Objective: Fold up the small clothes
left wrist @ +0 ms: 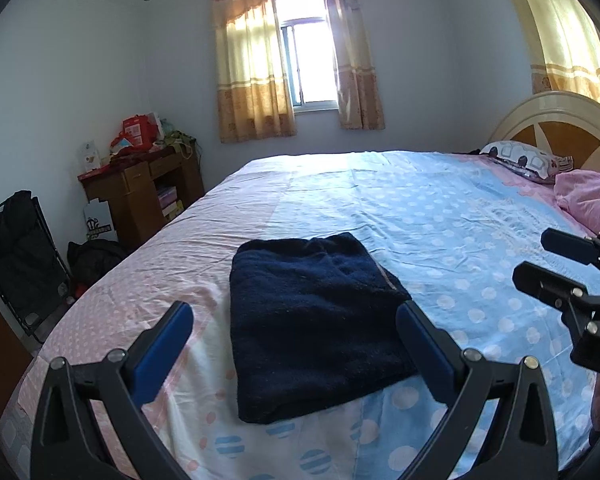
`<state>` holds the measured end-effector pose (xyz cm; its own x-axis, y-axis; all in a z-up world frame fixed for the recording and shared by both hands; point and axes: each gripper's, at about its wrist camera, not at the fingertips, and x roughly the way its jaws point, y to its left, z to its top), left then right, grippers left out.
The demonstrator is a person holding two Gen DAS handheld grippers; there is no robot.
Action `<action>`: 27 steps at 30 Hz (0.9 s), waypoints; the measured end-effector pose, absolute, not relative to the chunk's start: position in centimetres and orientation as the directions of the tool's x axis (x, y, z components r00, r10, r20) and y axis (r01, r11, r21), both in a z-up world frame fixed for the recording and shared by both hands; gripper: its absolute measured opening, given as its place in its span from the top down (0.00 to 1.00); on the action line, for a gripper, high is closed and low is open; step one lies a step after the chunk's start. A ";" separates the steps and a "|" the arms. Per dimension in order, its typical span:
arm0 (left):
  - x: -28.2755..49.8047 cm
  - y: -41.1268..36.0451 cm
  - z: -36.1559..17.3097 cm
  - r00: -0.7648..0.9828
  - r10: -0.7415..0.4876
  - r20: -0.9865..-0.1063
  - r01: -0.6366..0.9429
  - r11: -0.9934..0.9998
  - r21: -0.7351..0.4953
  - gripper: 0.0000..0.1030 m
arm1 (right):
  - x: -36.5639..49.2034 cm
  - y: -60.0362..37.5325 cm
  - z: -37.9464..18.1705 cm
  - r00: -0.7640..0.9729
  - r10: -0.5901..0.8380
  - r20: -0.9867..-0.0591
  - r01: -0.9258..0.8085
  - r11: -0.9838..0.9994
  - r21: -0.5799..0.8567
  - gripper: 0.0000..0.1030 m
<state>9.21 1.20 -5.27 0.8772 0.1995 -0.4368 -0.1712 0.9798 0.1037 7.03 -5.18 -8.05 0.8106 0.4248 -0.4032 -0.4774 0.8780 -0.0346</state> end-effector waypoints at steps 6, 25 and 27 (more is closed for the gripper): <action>9.2 1.4 -5.2 0.876 0.195 -0.440 -0.169 0.981 0.098 0.00 | 6.9 -5.2 -8.1 0.811 0.425 -0.402 -0.475 0.879 -0.029 0.34; 9.2 1.4 -5.3 0.876 0.192 -0.443 -0.167 0.981 0.096 0.00 | 6.6 -4.7 -8.1 0.811 0.431 -0.396 -0.479 0.877 -0.026 0.34; 9.2 1.4 -5.2 0.876 0.191 -0.444 -0.166 0.982 0.095 0.00 | 6.6 -4.7 -8.2 0.811 0.431 -0.396 -0.479 0.877 -0.026 0.34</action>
